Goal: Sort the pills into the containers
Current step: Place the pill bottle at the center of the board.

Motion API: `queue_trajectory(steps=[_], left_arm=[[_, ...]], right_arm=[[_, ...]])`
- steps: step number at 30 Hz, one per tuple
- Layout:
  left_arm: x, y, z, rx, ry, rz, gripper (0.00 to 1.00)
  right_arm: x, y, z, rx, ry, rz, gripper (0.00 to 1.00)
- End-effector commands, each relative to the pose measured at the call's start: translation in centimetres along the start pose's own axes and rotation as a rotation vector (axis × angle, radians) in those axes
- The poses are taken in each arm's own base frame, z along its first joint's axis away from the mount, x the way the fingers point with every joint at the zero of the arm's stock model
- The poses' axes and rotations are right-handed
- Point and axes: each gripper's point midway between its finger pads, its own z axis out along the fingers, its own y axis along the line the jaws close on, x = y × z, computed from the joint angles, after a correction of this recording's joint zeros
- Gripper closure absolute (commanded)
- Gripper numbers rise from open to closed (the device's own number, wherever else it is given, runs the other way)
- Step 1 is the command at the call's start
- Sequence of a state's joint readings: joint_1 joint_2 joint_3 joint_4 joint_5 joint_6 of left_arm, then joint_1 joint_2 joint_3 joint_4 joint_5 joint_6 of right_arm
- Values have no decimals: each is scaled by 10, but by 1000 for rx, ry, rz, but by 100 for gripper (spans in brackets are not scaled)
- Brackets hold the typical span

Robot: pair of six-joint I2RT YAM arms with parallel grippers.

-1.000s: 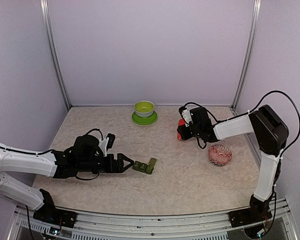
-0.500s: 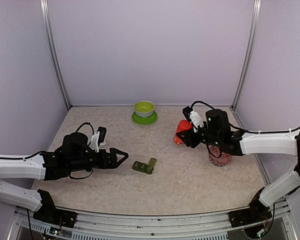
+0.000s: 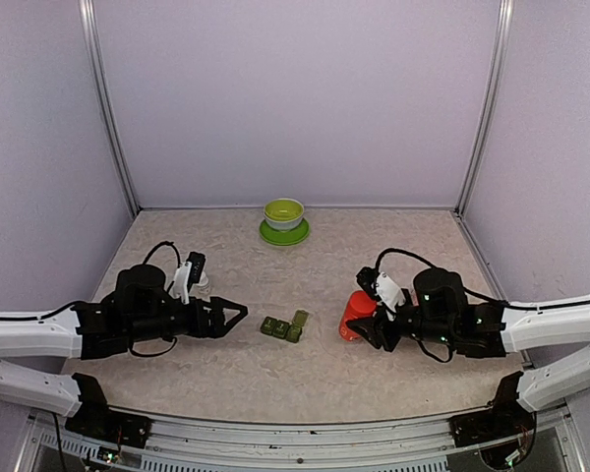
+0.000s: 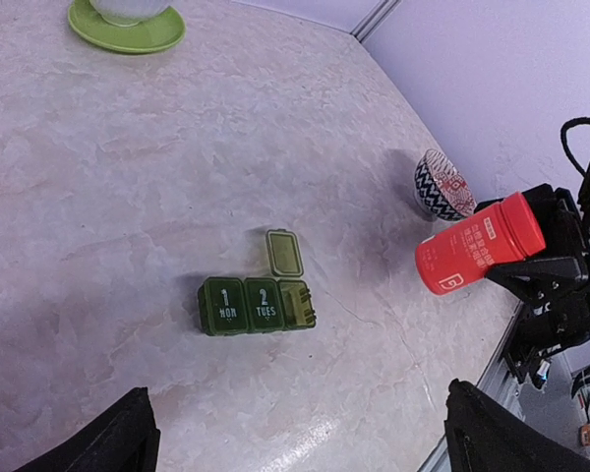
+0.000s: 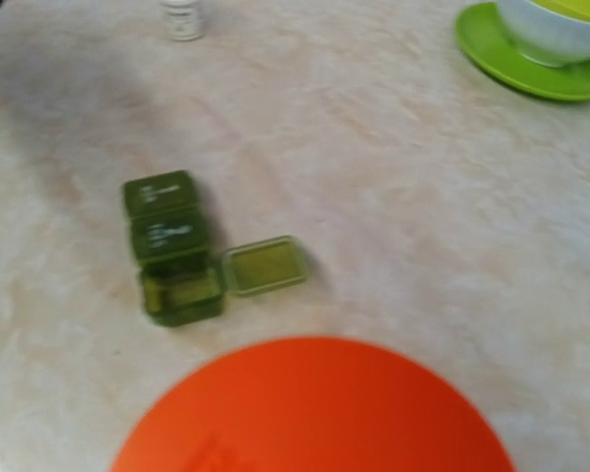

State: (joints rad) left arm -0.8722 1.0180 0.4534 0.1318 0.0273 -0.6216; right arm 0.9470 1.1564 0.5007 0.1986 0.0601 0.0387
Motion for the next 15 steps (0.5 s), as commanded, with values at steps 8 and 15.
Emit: queue_trajectory(steps=[8,15], left_arm=[[-16,-19,0,10,-1,77,1],[-27,-32,7,30,3,121,1]], right_arm=[[13,28,24,-40,38,-105,53],[25,34,39,-61,76,-122,53]])
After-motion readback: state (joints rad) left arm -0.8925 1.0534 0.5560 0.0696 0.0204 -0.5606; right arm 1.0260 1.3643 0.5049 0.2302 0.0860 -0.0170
